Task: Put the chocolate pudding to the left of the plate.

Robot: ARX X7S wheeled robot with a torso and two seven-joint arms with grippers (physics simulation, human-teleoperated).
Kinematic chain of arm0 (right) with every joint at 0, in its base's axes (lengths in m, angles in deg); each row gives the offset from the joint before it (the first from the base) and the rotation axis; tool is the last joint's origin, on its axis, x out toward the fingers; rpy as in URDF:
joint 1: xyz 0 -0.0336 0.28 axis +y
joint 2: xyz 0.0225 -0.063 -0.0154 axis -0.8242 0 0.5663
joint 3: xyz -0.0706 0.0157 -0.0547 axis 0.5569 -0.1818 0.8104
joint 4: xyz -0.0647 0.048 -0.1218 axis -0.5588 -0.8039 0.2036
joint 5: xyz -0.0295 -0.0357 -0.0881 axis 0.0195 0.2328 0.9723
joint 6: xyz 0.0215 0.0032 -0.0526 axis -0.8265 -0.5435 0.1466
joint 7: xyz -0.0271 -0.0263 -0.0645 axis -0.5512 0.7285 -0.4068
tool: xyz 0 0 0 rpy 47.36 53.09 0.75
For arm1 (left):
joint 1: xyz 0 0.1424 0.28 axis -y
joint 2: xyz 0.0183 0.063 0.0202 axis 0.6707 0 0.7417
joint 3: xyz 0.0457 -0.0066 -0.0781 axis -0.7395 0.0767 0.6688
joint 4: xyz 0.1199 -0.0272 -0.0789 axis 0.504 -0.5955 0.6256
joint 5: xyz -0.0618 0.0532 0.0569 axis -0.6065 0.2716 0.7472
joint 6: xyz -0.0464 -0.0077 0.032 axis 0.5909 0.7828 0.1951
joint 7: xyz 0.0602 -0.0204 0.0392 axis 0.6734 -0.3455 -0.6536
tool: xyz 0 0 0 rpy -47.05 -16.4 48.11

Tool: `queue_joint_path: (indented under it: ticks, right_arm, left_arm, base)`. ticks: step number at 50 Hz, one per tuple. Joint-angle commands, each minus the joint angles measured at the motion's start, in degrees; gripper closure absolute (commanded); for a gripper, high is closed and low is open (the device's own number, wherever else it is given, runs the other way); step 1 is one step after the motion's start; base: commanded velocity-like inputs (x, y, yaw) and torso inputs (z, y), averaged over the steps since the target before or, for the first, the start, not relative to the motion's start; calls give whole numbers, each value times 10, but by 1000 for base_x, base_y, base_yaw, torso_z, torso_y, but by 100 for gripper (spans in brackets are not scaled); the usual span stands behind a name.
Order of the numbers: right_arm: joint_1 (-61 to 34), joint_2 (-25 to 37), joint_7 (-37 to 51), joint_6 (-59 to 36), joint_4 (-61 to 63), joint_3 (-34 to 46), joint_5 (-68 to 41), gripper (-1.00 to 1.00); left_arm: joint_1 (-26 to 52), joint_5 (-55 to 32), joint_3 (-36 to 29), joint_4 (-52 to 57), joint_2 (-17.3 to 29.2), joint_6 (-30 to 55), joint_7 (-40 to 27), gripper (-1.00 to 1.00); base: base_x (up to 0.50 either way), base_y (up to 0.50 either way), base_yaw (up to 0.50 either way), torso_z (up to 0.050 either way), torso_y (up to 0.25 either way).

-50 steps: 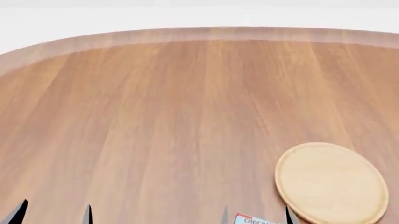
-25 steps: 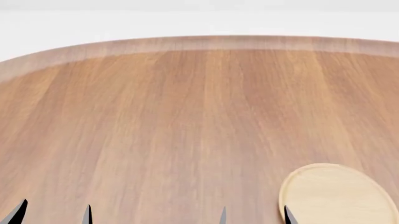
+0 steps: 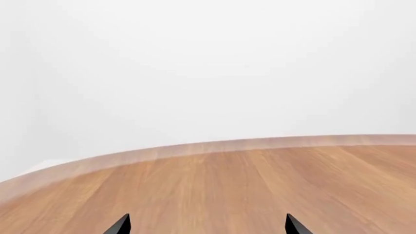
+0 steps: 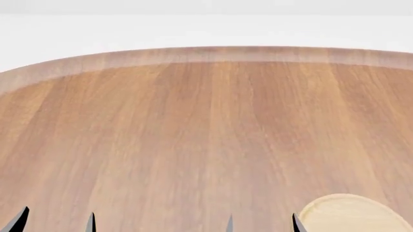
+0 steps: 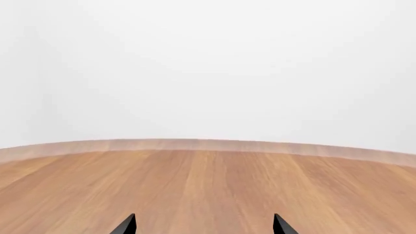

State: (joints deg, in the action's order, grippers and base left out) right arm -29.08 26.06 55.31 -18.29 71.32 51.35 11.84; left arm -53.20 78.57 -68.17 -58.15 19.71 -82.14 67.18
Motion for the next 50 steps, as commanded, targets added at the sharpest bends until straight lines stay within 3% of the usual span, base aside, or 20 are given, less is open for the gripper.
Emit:
queue_joint_path:
  ticks: [1, 9, 13, 14, 17, 19, 21, 24, 29, 35, 39, 45, 50]
  right_arm:
    - [-3, 1, 4, 4, -6, 4, 4, -100]
    - [-5, 15, 24, -32, 37, -9, 17, -100]
    - [-22, 46, 41, -104, 106, -37, 32, -100]
    - [-37, 63, 53, -160, 146, -57, 42, -100]
    - [-70, 87, 35, -251, 206, -120, -30, -100]
    - [-109, 134, 21, -340, 266, -145, -55, -100]
    - [-182, 176, -19, -457, 310, -209, -157, -100]
    - [-278, 224, -54, -555, 327, -251, -237, -100]
    - [-462, 314, -173, -712, 275, -233, -385, -100]
    - [-631, 336, -247, -830, 140, -234, -505, -100]
    - [-673, 363, -312, -825, 84, -209, -532, -100]
    - [-628, 449, -450, -732, 105, -134, -487, -100]
    - [-499, 503, -564, -629, 166, -162, -498, -100]
  left_arm:
    - [3, -2, -3, -6, 2, -2, -2, -100]
    - [3, -3, -4, -1, 4, 2, -4, -100]
    - [5, -6, -3, -4, 5, 1, -3, -100]
    - [4, -8, -1, -1, 6, 2, -4, -100]
    - [6, -12, 1, -2, 7, 2, -4, -100]
    - [7, -16, 3, -3, 8, 2, -3, -100]
    - [8, -20, 5, -2, 10, 3, -3, -100]
    - [9, -22, 6, -1, 10, 5, -4, -100]
    - [11, -23, 6, -2, 12, 4, -5, -100]
    - [12, -22, 2, -3, 12, 6, -6, -100]
    - [14, -24, 3, -3, 13, 10, -7, -100]
    - [14, -24, 0, -3, 14, 10, -7, -100]
    - [16, -25, -1, -6, 15, 11, -8, -100]
  base:
    - [219, 0, 0, 0, 0]
    - [0, 0, 0, 0, 0]
    - [0, 0, 0, 0, 0]
    - [0, 0, 0, 0, 0]
    - [0, 0, 0, 0, 0]
    - [0, 0, 0, 0, 0]
    - [0, 0, 0, 0, 0]
    - [0, 0, 0, 0, 0]
    - [0, 0, 0, 0, 0]
    - [0, 0, 0, 0, 0]
    - [0, 0, 0, 0, 0]
    - [0, 0, 0, 0, 0]
    - [0, 0, 0, 0, 0]
